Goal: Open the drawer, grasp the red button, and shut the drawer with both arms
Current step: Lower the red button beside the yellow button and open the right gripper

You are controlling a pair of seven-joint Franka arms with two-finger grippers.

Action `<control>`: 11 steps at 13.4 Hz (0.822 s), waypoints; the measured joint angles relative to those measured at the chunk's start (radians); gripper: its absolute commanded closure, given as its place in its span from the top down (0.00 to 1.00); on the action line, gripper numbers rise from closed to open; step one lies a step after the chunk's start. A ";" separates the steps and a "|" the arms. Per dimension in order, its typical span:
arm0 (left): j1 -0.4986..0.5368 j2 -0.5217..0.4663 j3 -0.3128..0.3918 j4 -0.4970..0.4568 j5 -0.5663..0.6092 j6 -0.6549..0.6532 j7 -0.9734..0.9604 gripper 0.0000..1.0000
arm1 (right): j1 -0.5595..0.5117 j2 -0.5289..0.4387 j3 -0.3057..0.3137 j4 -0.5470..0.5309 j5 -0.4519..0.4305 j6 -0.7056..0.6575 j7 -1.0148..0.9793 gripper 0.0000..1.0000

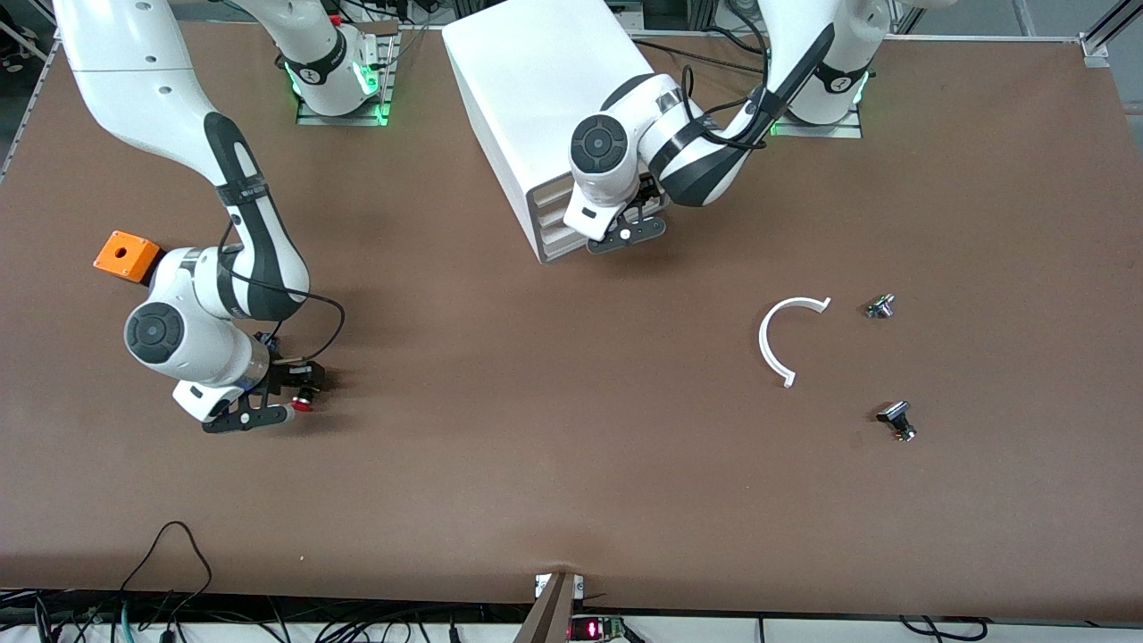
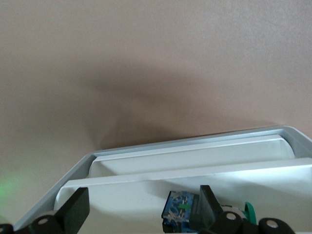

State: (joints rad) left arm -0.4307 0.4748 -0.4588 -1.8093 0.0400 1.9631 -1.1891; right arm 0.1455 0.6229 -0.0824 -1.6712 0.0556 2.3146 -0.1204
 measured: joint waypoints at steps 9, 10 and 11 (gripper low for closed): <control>0.134 -0.055 0.001 0.045 0.000 -0.084 0.105 0.99 | 0.005 -0.246 0.012 0.056 0.000 -0.259 0.001 1.00; 0.177 -0.070 0.001 0.073 0.000 -0.131 0.166 0.99 | 0.005 -0.263 0.012 0.086 0.000 -0.329 0.002 1.00; 0.219 -0.088 0.002 0.104 0.000 -0.178 0.230 0.99 | 0.005 -0.282 0.012 0.115 0.000 -0.392 0.006 1.00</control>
State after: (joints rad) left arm -0.2115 0.3870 -0.4564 -1.7049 0.0402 1.7855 -0.9588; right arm 0.1506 0.3407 -0.0702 -1.5565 0.0556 1.9225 -0.1142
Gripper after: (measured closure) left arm 0.004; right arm 0.000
